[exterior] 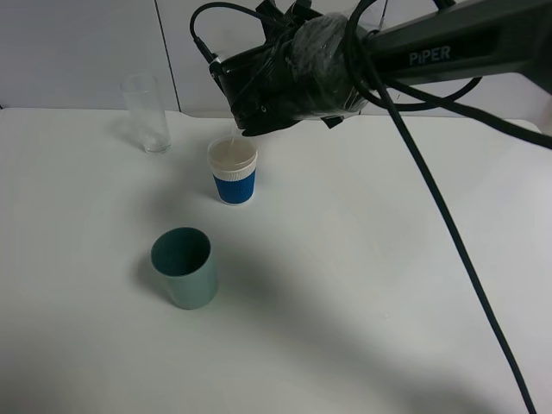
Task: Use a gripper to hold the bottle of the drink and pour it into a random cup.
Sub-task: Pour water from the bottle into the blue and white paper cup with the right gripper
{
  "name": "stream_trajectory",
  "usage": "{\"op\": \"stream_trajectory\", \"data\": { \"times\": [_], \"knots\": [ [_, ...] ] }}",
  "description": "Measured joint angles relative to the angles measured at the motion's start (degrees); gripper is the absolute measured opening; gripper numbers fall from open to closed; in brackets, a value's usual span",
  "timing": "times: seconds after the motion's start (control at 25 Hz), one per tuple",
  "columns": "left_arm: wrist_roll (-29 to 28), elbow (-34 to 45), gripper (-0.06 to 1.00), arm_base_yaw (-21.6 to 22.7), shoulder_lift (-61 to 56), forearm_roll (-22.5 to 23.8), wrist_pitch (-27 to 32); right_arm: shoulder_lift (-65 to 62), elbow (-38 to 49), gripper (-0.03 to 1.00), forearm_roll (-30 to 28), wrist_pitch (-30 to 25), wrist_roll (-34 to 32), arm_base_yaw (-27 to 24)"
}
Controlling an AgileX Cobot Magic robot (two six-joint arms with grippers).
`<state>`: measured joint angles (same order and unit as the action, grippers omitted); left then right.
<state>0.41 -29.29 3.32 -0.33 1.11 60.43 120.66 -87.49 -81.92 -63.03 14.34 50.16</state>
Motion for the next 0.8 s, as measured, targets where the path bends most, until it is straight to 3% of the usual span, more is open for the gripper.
{"op": "stream_trajectory", "data": {
  "times": [0.8],
  "knots": [
    [0.0,0.0,0.98,0.0,0.0,-0.1,0.0,0.0,0.0,0.53,-1.8,1.5,2.4,0.3]
  ]
}}
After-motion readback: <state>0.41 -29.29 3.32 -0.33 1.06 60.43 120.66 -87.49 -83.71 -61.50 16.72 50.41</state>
